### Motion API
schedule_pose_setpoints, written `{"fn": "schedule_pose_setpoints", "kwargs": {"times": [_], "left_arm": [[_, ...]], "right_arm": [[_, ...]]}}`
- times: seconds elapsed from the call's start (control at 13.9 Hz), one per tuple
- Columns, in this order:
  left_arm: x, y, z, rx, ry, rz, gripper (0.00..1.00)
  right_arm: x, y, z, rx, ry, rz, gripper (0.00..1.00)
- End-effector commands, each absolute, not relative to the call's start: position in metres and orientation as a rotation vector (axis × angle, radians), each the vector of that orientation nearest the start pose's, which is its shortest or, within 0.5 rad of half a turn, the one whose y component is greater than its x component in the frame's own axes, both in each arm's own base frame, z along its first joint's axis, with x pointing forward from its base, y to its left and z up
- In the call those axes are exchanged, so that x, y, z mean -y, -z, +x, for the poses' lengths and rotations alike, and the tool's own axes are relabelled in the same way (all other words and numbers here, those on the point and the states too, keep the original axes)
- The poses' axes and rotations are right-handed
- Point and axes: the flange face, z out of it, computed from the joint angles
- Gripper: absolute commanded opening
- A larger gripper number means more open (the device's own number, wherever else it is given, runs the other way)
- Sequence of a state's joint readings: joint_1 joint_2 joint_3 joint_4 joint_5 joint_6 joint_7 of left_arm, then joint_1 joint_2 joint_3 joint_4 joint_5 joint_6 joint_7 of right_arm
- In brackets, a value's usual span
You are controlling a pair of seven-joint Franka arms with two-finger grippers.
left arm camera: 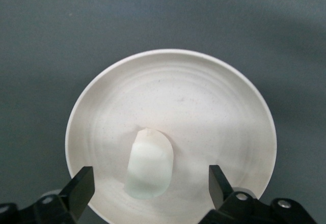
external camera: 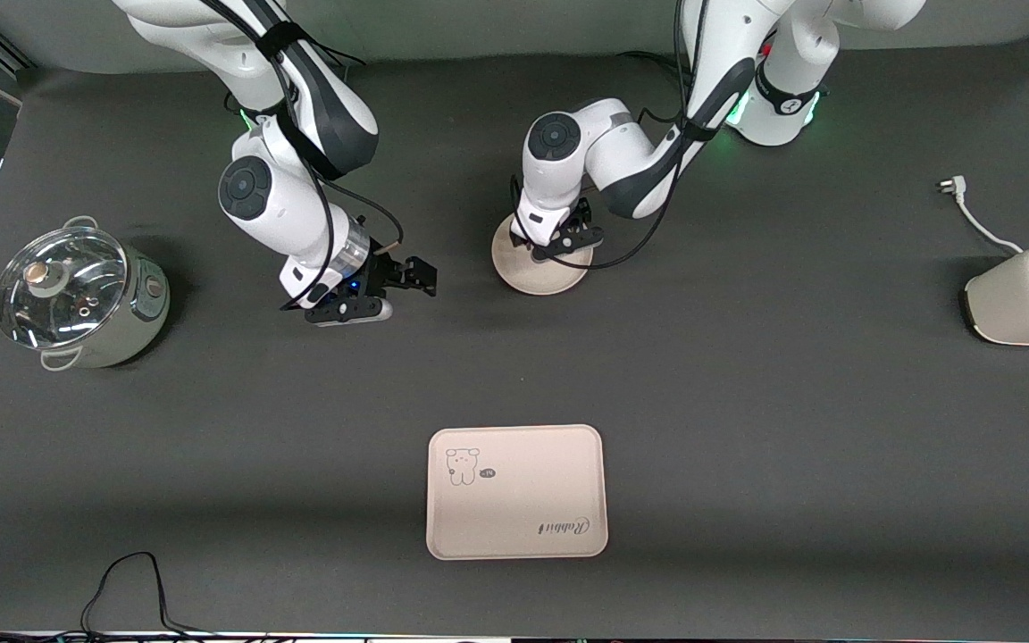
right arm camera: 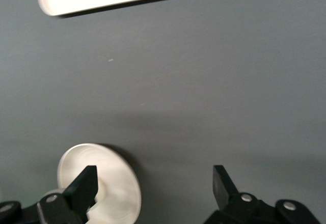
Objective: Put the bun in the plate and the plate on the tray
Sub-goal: 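Release the bun onto the plate while the right gripper approaches the plate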
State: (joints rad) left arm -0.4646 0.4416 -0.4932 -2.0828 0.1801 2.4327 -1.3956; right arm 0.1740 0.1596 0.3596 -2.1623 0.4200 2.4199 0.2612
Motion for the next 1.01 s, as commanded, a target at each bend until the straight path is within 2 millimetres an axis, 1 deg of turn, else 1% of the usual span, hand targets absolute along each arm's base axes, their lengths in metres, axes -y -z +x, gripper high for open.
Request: {"fn": "schedule_pose_setpoints", "kwargs": {"times": [0.0, 0.07, 0.14, 0.22, 0.29, 0.36, 0.43, 0.58, 0.72, 0.79, 0.86, 0.94], "left_arm": [[0.449, -0.267, 0.380, 0.584, -0.075, -3.056, 1.00], [0.436, -0.283, 0.402, 0.636, -0.068, -3.030, 1.00], [0.429, -0.303, 0.414, 0.651, -0.054, -3.008, 1.00], [0.420, -0.322, 0.432, 0.629, -0.048, -2.996, 1.00], [0.402, -0.340, 0.459, 0.635, -0.060, -2.987, 1.00], [0.381, -0.355, 0.486, 0.630, -0.076, -2.978, 1.00], [0.360, -0.373, 0.510, 0.559, -0.084, -2.993, 1.00], [0.307, -0.401, 0.550, 0.473, -0.126, -3.001, 1.00], [0.257, -0.419, 0.576, 0.419, -0.130, -3.014, 1.00], [0.230, -0.426, 0.585, 0.387, -0.148, -3.012, 1.00], [0.203, -0.439, 0.592, 0.340, -0.160, -3.013, 1.00], [0.181, -0.450, 0.598, 0.292, -0.192, -3.012, 1.00]], "right_arm": [[-0.280, -0.319, 0.482, -0.007, -0.053, -2.630, 1.00], [-0.276, -0.310, 0.478, -0.015, -0.053, -2.589, 1.00], [-0.274, -0.305, 0.475, -0.022, -0.056, -2.562, 1.00], [-0.273, -0.300, 0.471, -0.028, -0.067, -2.553, 1.00], [-0.274, -0.295, 0.467, -0.044, -0.077, -2.549, 1.00], [-0.284, -0.291, 0.456, -0.040, -0.071, -2.549, 1.00], [-0.291, -0.284, 0.446, -0.040, -0.055, -2.552, 1.00], [-0.298, -0.268, 0.434, -0.033, -0.045, -2.541, 1.00], [-0.296, -0.251, 0.424, 0.004, -0.030, -2.520, 1.00], [-0.299, -0.246, 0.418, 0.007, -0.033, -2.494, 1.00], [-0.307, -0.241, 0.409, 0.006, -0.044, -2.477, 1.00], [-0.312, -0.234, 0.404, 0.006, -0.034, -2.486, 1.00]]}}
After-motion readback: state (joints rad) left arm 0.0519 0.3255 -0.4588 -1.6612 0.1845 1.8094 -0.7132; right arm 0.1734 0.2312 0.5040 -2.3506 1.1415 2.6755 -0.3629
